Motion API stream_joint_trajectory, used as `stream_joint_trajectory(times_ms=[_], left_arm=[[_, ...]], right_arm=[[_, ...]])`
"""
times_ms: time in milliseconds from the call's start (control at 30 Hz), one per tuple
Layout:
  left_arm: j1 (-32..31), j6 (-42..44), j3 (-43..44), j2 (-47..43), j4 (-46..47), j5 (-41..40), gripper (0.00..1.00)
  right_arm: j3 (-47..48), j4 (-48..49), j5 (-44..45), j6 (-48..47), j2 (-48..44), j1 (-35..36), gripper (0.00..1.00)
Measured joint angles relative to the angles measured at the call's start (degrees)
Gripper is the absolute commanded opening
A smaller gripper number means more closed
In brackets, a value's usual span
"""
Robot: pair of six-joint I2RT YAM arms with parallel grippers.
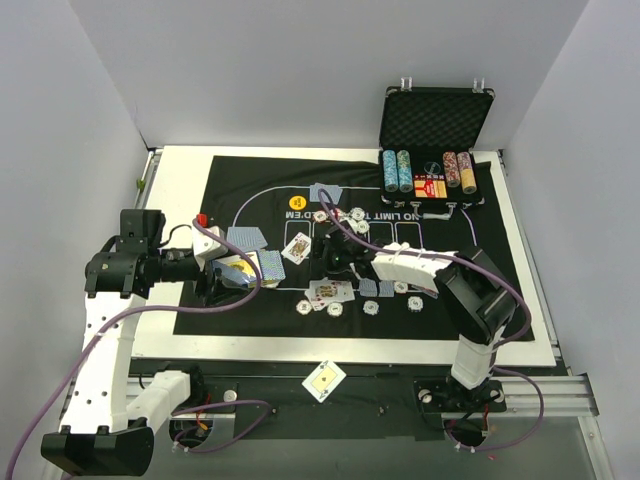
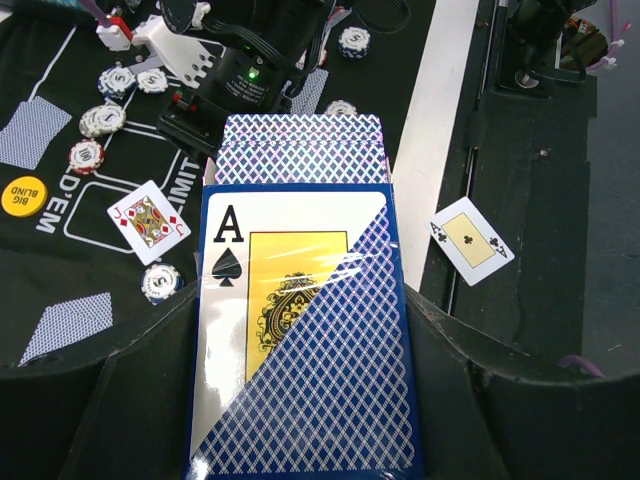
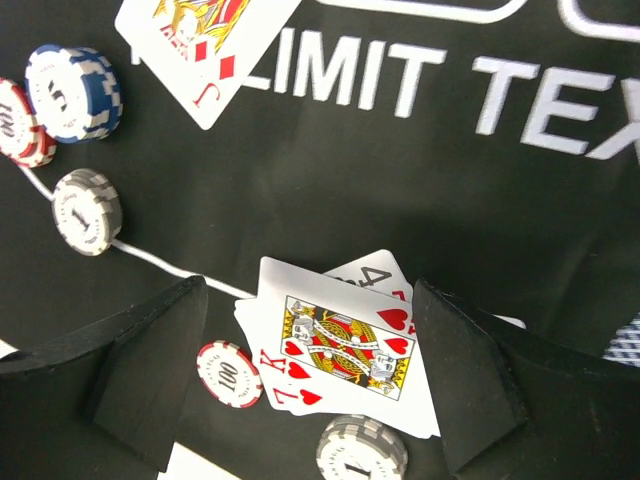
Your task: Distribute texas hold em gaming equipment
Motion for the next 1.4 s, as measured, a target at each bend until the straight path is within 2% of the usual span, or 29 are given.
stream_joint_trajectory(times_ms=[467,733,867,1000,1167,1400], left_arm=[[0.0,-0.2,0.4,0.2,0.1,0.0,0.06],[0.0,-0.5,0.7,0.4,0.2,0.0,0.07],[0.0,-0.9,0.7,0.6,0.2,0.0,0.07],[0.0,-0.9,0.7,0.7,0.3,0.1,0.06],[0.0,-0.7,0.5,0.7,0.5,0.7,0.06],[0.0,0.8,-1.2,0.0,0.3,2.1,0.06]], right_arm=[[-0.2,0.4,-6.7,2.1,0.0,4.5,0.78],[-0.1,-5.7,-7.3,1.4,-2.2,1.8,0.83],[-0.1,-9.6,-7.0,0.4,-7.3,-1.2,0.92],[1.3,-12.7,-7.4,-0.1,-16.8,-2.4,0.96],[4.3,-12.1,-10.3,1.8,-26.0,-2.2,0.97],[5.5,-8.1,-14.4,7.1,-28.0,1.2,0.97]])
